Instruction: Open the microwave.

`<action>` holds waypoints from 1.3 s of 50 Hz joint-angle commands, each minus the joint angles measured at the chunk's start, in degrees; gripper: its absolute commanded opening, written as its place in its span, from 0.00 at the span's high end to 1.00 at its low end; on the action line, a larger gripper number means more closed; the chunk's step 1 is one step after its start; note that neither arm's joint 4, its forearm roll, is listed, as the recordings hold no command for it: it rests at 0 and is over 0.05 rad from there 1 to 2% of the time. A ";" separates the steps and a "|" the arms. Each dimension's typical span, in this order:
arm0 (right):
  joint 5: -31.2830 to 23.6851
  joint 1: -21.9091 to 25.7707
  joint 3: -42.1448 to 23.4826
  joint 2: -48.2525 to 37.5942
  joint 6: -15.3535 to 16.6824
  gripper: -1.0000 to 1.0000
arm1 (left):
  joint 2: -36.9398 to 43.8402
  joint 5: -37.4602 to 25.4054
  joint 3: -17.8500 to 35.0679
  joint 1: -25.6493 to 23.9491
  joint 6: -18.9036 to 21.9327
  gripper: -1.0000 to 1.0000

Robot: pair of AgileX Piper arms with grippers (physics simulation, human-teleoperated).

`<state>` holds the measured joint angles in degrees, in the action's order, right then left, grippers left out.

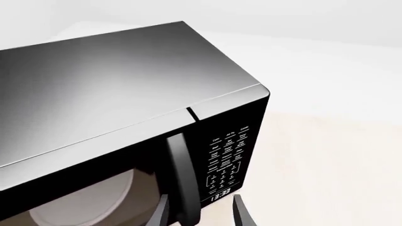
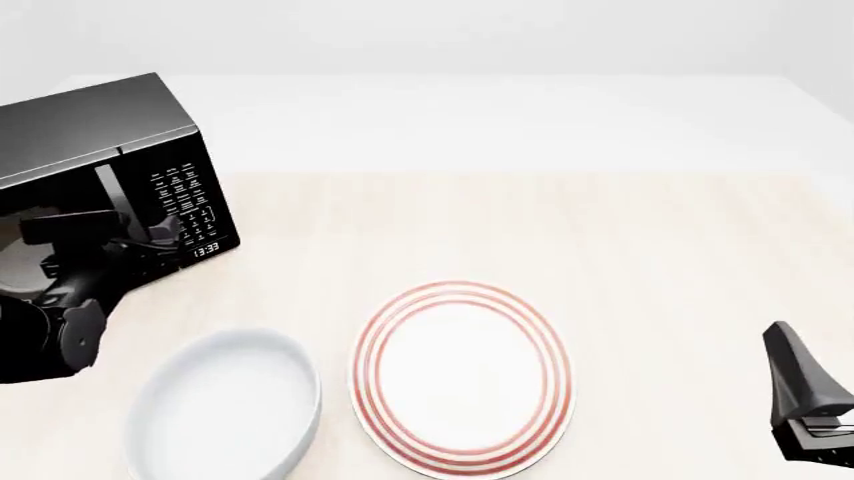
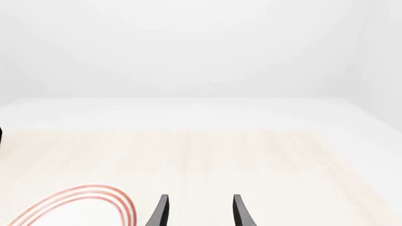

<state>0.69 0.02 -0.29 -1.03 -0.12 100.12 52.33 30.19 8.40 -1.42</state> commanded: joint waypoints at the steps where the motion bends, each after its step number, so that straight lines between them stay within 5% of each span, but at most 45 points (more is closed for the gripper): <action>1: 0.00 0.00 0.00 0.00 0.01 0.00 | 1.67 0.42 0.75 0.99 0.23 0.00; 19: 0.00 -0.01 0.00 0.01 0.00 0.00 | 2.28 1.10 0.77 0.72 0.64 0.00; 20: 0.01 0.01 0.00 -0.03 0.01 0.00 | 2.18 1.08 0.70 0.92 0.84 1.00; 65: 0.00 0.00 0.00 -0.01 0.00 0.00 | -8.52 2.05 -7.04 -2.33 -1.31 1.00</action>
<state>0.69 0.02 -0.29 -1.04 -0.12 96.59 53.18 24.06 8.05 -1.63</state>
